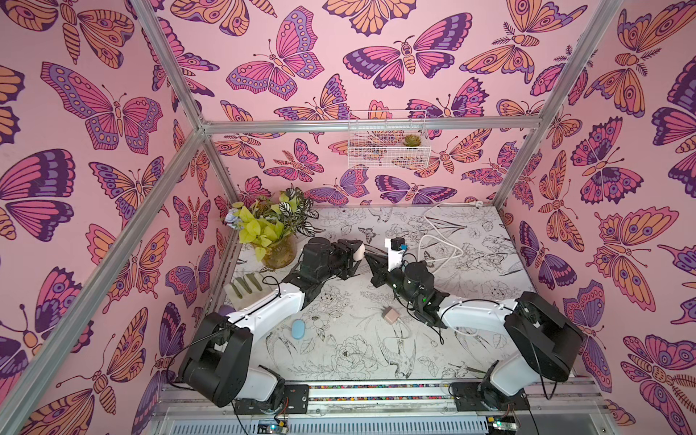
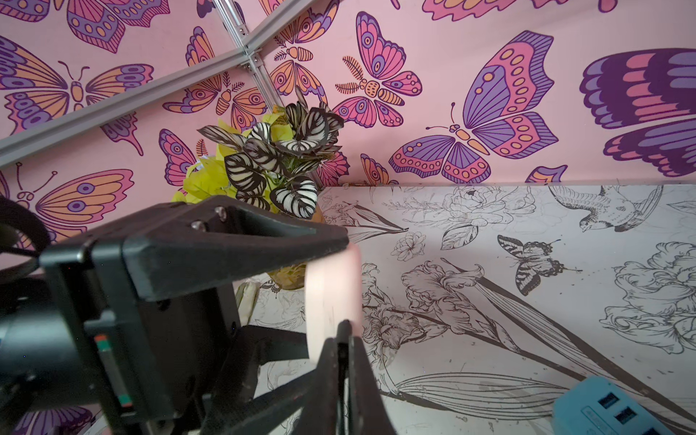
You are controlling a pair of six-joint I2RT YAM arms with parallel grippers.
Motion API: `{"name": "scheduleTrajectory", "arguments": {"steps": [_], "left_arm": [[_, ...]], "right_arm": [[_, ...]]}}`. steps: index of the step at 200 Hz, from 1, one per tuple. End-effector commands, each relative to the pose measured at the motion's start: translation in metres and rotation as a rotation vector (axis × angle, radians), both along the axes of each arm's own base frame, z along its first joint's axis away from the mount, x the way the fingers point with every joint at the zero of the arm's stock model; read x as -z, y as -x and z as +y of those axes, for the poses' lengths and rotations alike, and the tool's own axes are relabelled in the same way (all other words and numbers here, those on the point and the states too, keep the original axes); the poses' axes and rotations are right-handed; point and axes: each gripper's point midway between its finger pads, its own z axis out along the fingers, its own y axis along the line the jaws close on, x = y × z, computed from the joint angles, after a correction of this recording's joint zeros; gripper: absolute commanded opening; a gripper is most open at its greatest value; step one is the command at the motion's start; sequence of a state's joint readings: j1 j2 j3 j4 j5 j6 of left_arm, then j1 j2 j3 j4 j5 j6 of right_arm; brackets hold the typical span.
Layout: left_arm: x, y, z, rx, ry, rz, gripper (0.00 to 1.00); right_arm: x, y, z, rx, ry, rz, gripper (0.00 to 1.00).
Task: Charge the bluetooth headset
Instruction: Insert the charging cable into the bluetooth headset, then place the bluetooth headset at the center of the board.
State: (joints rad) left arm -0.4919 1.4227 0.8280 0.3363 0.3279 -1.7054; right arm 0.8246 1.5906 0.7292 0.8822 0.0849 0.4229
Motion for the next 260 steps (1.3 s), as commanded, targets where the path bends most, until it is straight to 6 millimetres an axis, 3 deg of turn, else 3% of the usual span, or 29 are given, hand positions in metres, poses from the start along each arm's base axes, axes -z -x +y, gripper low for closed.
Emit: {"name": "scheduleTrajectory", "arguments": {"steps": [1,35,41,62,66,81,104,132,178,216,260], "left_arm": [[-0.023,0.05,-0.037,0.258,0.06,-0.032,0.0],[-0.007,0.046,0.0,0.139,-0.014,0.019,0.0],[-0.019,0.049,0.009,0.117,-0.015,-0.009,0.0],[-0.016,0.049,0.03,0.056,-0.055,0.002,0.02],[-0.016,0.05,0.034,0.047,-0.06,0.005,0.02],[-0.015,0.05,0.044,0.016,-0.073,0.006,0.03],[-0.012,0.051,0.054,-0.003,-0.096,0.014,0.05],[-0.005,0.05,0.058,-0.007,-0.108,0.026,0.05],[0.014,0.048,0.064,-0.007,-0.178,0.058,0.05],[0.037,0.044,0.079,-0.031,-0.274,0.1,0.05],[0.05,0.024,0.098,-0.07,-0.361,0.117,0.05]], "right_arm": [[0.013,0.017,0.022,-0.117,0.032,0.056,0.01],[0.015,0.02,0.015,-0.105,0.038,0.061,0.06],[0.017,0.02,0.014,-0.104,0.041,0.064,0.07],[0.025,0.021,0.012,-0.099,0.059,0.086,0.1],[0.014,0.024,0.01,-0.1,0.041,0.072,0.11],[0.016,0.027,0.007,-0.101,0.043,0.084,0.18],[0.022,0.032,0.0,-0.098,0.046,0.101,0.34],[0.024,0.039,-0.008,-0.094,0.068,0.107,0.44],[0.021,0.049,-0.025,-0.077,0.127,0.127,0.48],[0.031,0.063,-0.043,-0.067,0.206,0.206,0.53],[0.041,0.086,-0.062,-0.086,0.215,0.257,0.56]]}}
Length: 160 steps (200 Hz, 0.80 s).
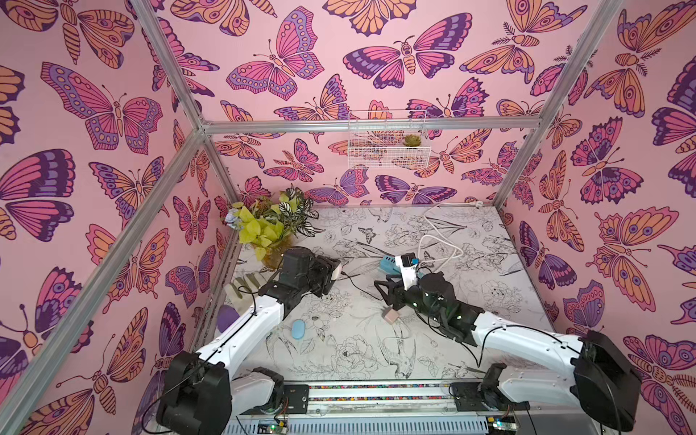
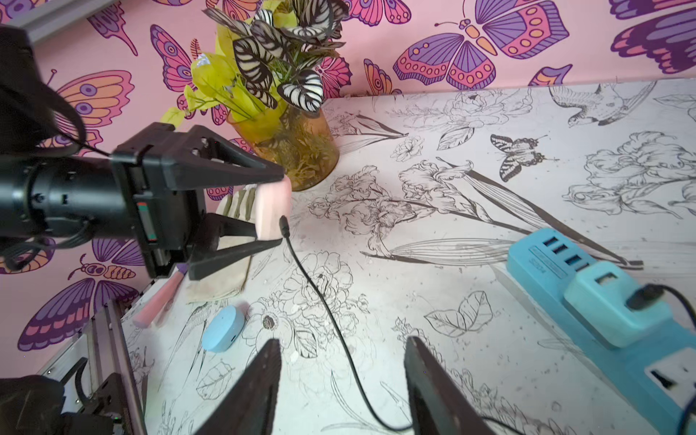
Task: Charge the bluetooth headset
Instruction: Place the bluetooth headset at the center of the board.
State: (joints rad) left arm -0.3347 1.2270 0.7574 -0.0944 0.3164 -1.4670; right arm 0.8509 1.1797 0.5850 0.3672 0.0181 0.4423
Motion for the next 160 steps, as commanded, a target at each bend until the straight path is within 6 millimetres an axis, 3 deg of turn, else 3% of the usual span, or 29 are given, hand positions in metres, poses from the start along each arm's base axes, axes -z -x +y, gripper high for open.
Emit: {"name": "scheduleTrajectory", "arguments": {"steps": [1,5,77,160], "left_arm": [[0.004,-0.01,0.012,-0.006,-0.084,-0.01,0.05],[0.016,-0.013,0.013,-0.005,-0.101,0.024,0.05],[0.062,-0.04,0.012,0.012,-0.175,0.137,0.08],[0.106,-0.037,0.026,-0.011,-0.287,0.285,0.16]], "right_arm": [[0.02,0.012,-0.015,0.003,0.056,0.066,0.56],[0.021,0.014,-0.017,0.002,0.057,0.069,0.56],[0.029,0.032,-0.034,0.006,0.036,0.105,0.58],[0.034,0.034,-0.039,0.024,0.021,0.115,0.58]]}}
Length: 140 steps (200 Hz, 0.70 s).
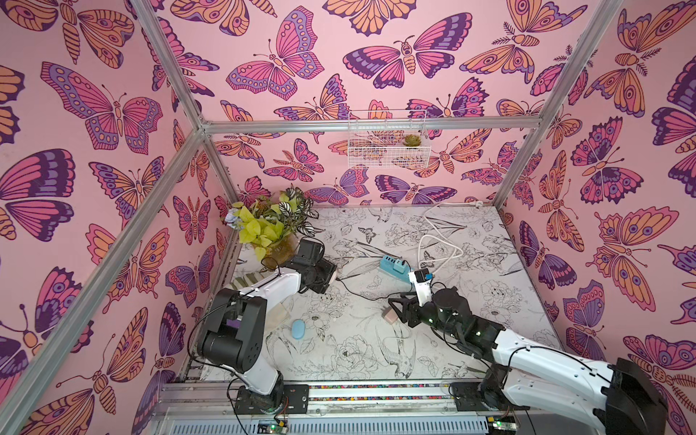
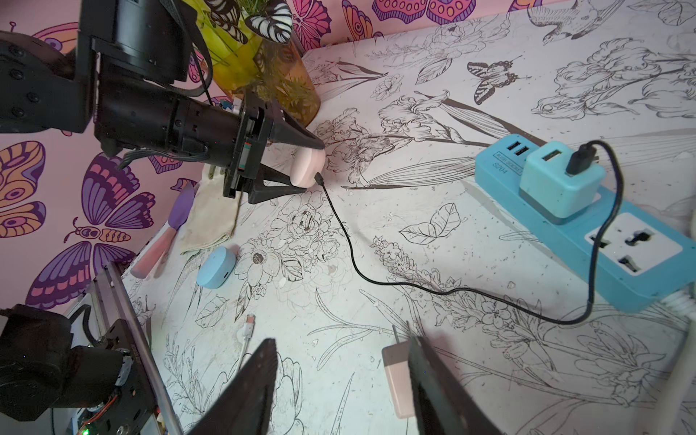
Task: Charge the bluetooth headset
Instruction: Place the bluetooth headset at the center of the board.
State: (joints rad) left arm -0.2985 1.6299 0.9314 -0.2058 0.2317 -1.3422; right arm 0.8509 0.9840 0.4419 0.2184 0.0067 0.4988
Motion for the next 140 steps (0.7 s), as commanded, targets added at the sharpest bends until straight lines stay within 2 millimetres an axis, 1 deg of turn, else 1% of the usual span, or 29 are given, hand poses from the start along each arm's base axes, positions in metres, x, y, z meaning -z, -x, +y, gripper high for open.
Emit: {"name": "scheduleTrajectory", "arguments": {"steps": [1,27,44,91,108,121,140], "left_arm": [[0.009,0.001,0.009,-0.003,-0.055,0.04,0.16],[0.017,0.002,0.011,-0.003,-0.072,0.073,0.2],[0.023,0.003,0.011,-0.001,-0.077,0.093,0.26],[0.035,0.005,0.01,0.013,-0.091,0.14,0.36],[0.038,0.005,0.01,0.019,-0.093,0.153,0.46],[0.039,0.006,0.01,0.023,-0.095,0.161,0.51],[0.04,0.008,0.012,0.027,-0.112,0.176,0.61]], "right_arm": [[0.0,0.0,-0.003,0.015,-0.014,0.009,0.58],[0.002,-0.001,-0.003,0.019,-0.014,0.014,0.58],[0.002,-0.001,-0.003,0.022,-0.017,0.016,0.58],[0.007,-0.002,-0.003,0.027,-0.006,0.021,0.58],[0.007,-0.003,-0.004,0.034,-0.006,0.018,0.58],[0.007,-0.003,-0.004,0.034,-0.006,0.016,0.58],[0.007,-0.003,-0.005,0.038,-0.003,0.014,0.58]]}}
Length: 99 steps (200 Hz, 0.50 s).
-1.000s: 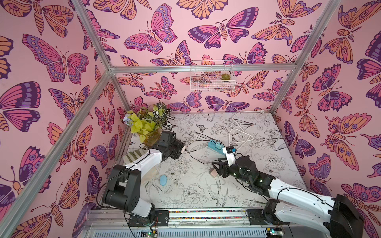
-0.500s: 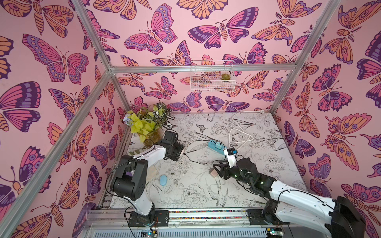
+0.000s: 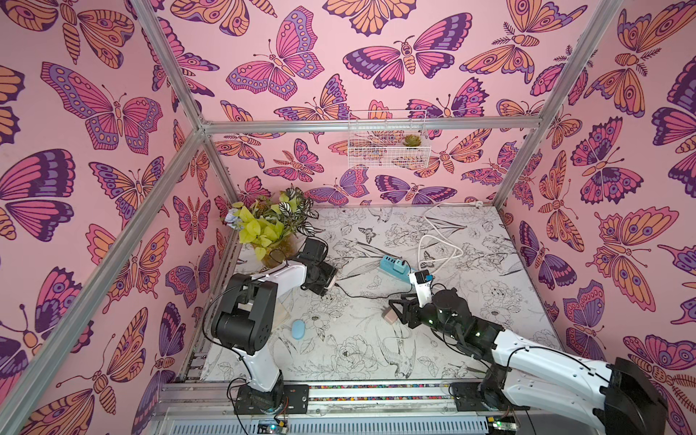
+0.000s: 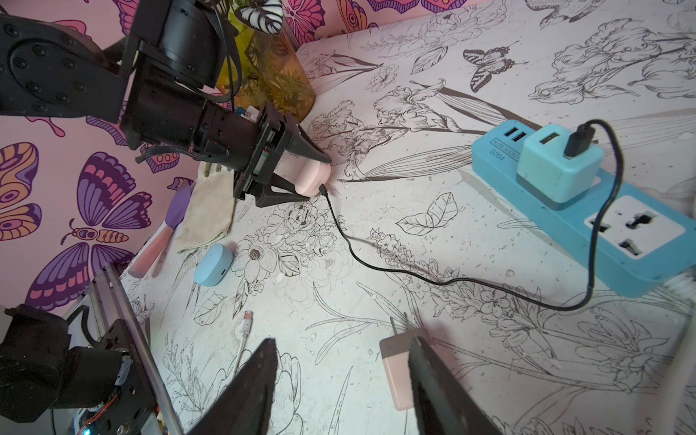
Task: Charge the bluetooth headset
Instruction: Place the bluetooth headset at the center of the board.
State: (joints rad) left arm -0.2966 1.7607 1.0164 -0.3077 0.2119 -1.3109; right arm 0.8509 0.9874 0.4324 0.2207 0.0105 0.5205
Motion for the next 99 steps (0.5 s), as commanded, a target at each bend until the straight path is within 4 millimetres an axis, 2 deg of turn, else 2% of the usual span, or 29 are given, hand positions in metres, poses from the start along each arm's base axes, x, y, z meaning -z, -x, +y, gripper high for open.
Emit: {"name": "scheduleTrajectory", "arguments": {"steps": [1,61,99], "left_arm": [[0.007,0.007,0.007,0.013,-0.039,0.052,0.61],[0.006,0.009,0.01,0.055,-0.074,0.073,0.82],[-0.011,0.008,0.011,0.078,-0.08,0.019,0.83]], "right_arm": [[0.002,-0.004,-0.004,0.027,0.002,-0.007,0.58],[0.003,-0.003,-0.006,0.031,0.009,-0.009,0.58],[0.0,-0.003,-0.01,0.043,0.015,-0.018,0.58]]}}
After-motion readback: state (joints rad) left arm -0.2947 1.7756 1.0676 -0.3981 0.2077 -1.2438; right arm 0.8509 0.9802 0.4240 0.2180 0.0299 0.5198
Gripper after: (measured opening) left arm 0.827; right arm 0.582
